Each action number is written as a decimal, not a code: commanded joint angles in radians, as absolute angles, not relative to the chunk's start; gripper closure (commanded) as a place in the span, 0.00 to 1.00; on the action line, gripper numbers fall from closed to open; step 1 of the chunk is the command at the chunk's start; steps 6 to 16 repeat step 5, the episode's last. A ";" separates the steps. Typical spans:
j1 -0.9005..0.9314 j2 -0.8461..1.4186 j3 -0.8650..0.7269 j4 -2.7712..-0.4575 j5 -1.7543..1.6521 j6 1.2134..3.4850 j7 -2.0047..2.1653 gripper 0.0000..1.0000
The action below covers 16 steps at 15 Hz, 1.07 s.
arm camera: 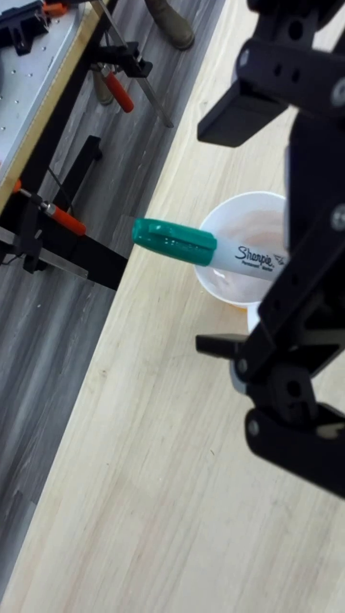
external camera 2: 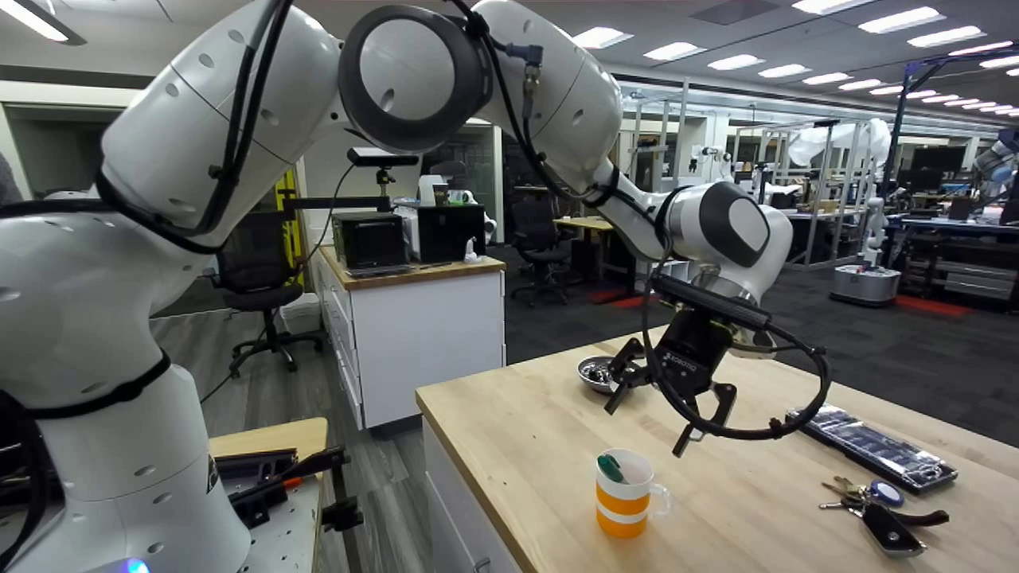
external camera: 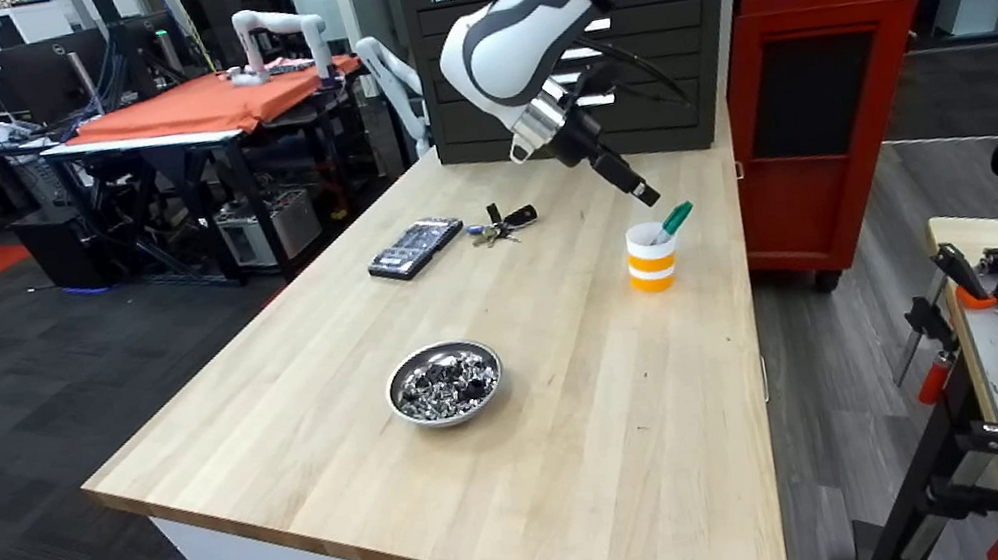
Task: Put the marker in the cup
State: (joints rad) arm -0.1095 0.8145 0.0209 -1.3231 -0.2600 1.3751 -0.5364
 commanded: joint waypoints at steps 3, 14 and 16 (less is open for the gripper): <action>-0.111 0.794 0.025 -1.337 -0.261 1.393 -0.536 0.00; -0.111 0.792 0.025 -1.341 -0.261 1.394 -0.536 0.00; -0.111 0.792 0.025 -1.341 -0.261 1.394 -0.536 0.00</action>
